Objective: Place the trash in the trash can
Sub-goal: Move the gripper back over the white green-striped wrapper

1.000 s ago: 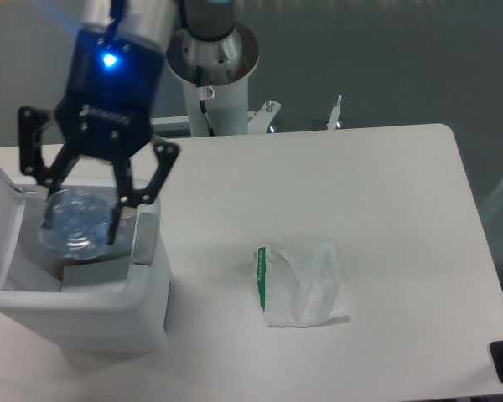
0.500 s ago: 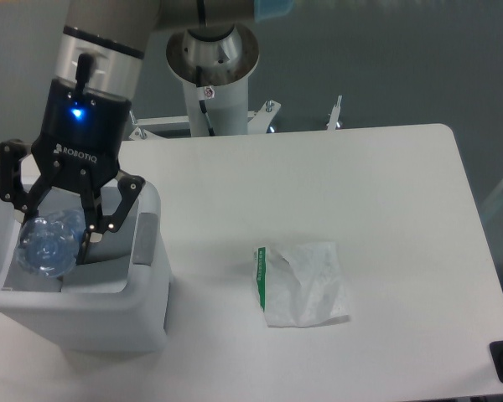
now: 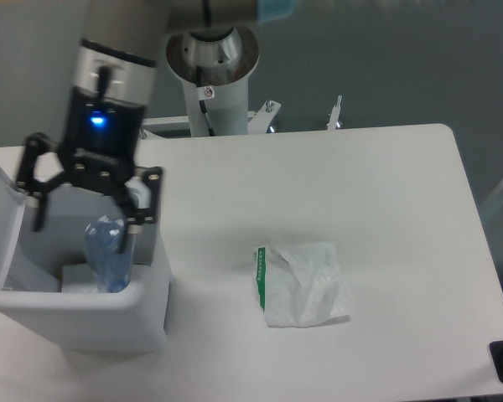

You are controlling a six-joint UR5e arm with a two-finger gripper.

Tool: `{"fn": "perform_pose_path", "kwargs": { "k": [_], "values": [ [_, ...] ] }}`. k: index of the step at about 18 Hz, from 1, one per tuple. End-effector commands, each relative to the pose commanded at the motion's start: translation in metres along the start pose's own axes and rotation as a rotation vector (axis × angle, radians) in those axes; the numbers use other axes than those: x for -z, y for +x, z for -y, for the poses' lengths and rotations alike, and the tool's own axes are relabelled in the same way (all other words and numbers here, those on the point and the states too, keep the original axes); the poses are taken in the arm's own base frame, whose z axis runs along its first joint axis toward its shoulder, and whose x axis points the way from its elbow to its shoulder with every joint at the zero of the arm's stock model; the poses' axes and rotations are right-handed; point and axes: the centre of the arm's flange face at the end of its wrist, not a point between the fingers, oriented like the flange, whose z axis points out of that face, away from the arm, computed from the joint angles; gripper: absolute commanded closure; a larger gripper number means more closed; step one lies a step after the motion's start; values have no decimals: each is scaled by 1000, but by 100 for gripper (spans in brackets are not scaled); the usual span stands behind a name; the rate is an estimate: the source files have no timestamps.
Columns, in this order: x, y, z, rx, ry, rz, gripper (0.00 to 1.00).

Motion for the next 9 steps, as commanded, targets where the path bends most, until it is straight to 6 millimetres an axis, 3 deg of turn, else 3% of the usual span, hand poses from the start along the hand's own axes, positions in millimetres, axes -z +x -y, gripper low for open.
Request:
{"fn": "perform_pose_path", "kwargs": {
  "k": [2,4,7,9],
  "values": [
    [9,-50,-4,58,3,77,0],
    [10,-85,-13,39,-18,137,0],
    [-6,-118,-48,-24,-131,263,0],
    [-30,-133,-84,-64,-244,321,0]
  ]
}}
